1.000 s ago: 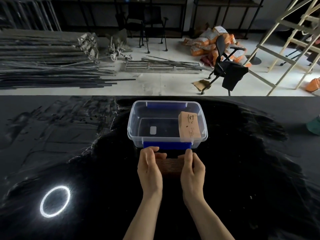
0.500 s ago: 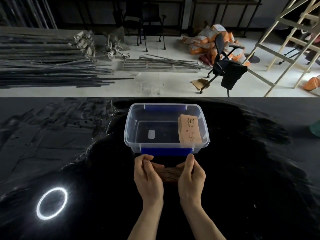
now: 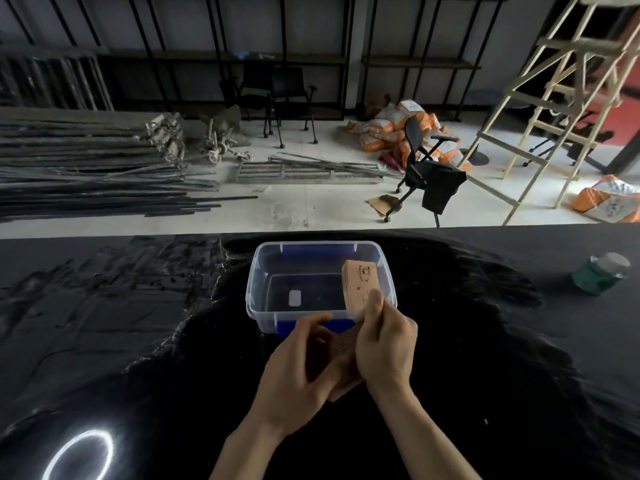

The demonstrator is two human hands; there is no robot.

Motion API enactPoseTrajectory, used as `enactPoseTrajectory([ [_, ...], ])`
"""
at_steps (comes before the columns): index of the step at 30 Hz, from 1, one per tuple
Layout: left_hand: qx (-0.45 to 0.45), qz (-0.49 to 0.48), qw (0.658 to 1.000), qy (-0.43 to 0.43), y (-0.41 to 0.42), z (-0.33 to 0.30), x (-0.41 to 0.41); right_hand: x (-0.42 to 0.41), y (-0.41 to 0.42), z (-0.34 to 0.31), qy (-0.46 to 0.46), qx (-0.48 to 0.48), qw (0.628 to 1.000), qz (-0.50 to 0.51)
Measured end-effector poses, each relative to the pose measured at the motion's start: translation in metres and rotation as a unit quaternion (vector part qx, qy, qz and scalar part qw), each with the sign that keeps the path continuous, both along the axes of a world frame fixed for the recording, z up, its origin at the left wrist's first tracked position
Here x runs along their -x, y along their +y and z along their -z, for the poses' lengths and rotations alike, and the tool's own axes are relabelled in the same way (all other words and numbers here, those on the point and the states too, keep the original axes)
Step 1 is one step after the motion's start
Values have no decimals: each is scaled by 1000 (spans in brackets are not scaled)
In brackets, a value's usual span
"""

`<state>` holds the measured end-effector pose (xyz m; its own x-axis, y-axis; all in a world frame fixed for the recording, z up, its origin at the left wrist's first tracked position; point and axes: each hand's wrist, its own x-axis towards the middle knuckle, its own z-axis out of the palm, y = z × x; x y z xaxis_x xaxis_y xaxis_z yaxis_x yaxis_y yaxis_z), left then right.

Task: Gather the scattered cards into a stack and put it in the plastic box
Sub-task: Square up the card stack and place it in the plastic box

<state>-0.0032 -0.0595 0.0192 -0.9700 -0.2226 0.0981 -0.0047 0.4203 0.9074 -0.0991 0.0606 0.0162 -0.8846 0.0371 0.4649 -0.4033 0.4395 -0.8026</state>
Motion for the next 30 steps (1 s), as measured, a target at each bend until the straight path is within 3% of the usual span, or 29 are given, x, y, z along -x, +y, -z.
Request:
enactPoseTrajectory([
  [3, 99, 26, 994, -25, -10, -19, 10, 7, -2, -26, 74, -96, 993, 0],
  [8, 91, 5, 996, -3, -11, -37, 22, 11, -10, -52, 59, -128, 989, -51],
  [11, -5, -32, 999, -3, -21, -38, 21, 12, -1, -59, -95, 69, 984, -136],
  [13, -106, -99, 989, -7, -28, -40, 22, 7, 7, -62, -251, 195, 915, -250],
  [15, -202, -149, 968, -1, -34, -45, 24, 5, 11, -52, -333, 214, 856, -332],
  [16, -234, -159, 959, 5, -35, -49, 26, 3, 10, -49, -341, 208, 844, -358],
  [20, -274, -163, 948, -5, -34, -63, 30, -5, -3, -52, -315, 195, 871, -323],
  [27, -306, -149, 939, -53, -43, -70, 36, 0, -19, -49, -347, 179, 878, -277],
  [30, -325, -211, 921, -45, -48, -68, 42, -1, -22, -43, -250, 109, 934, -231],
])
